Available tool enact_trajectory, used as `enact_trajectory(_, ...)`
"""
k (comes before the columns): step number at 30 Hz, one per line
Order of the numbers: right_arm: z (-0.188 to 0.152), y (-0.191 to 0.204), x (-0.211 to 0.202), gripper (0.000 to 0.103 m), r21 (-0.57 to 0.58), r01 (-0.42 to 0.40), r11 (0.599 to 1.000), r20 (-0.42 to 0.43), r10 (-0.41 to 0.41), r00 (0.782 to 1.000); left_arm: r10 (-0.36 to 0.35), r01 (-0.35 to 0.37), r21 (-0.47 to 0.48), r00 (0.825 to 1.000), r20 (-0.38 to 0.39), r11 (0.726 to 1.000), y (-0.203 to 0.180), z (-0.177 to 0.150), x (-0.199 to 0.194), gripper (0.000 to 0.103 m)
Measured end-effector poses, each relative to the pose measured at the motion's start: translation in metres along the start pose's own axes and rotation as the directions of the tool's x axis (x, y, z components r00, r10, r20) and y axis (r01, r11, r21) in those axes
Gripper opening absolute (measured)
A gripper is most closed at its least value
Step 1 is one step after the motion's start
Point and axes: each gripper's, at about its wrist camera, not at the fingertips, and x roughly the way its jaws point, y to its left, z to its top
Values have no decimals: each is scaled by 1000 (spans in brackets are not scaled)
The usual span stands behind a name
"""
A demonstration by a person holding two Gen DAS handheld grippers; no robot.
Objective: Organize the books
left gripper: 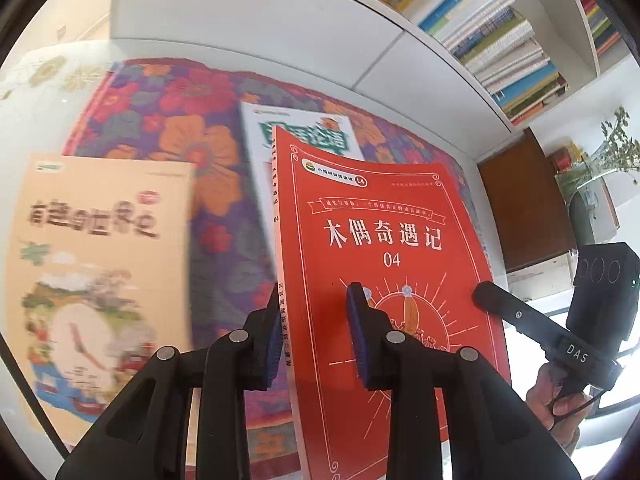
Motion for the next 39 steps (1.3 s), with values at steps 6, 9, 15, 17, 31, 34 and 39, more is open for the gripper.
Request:
enact_trajectory(6,0,42,27,10,-25,-33,999,-11,32,999,16,-16,-27,1000,22,1000,40,2,-28,27)
enact_trajectory(9,1,63,41,10,-39,-51,998,-22,50,999,34,-32,-40,999,38,999,62,3,-44,27)
enact_trajectory(15,-1,101,75,11,-60,-83,995,-54,79,995,73,-69,-75,995,66,995,104,2,-66,29)
enact_trajectory(17,-2,113,89,10,-67,-88,994,-71,84,994,80,-74,-91,994,71,993,117,0,-71,29)
enact_trajectory(31,-13,143,154,11,-78,-82,994,-156,69,985,97,-87,-182,994,48,979,181,-9,-67,29)
enact_trajectory(34,-19,137,164,11,-57,-63,996,-172,52,984,96,-87,-181,995,39,980,184,-11,-64,29)
enact_trajectory(39,-27,128,174,12,-22,-42,999,-192,37,981,109,-103,-166,994,25,981,184,-9,-62,32)
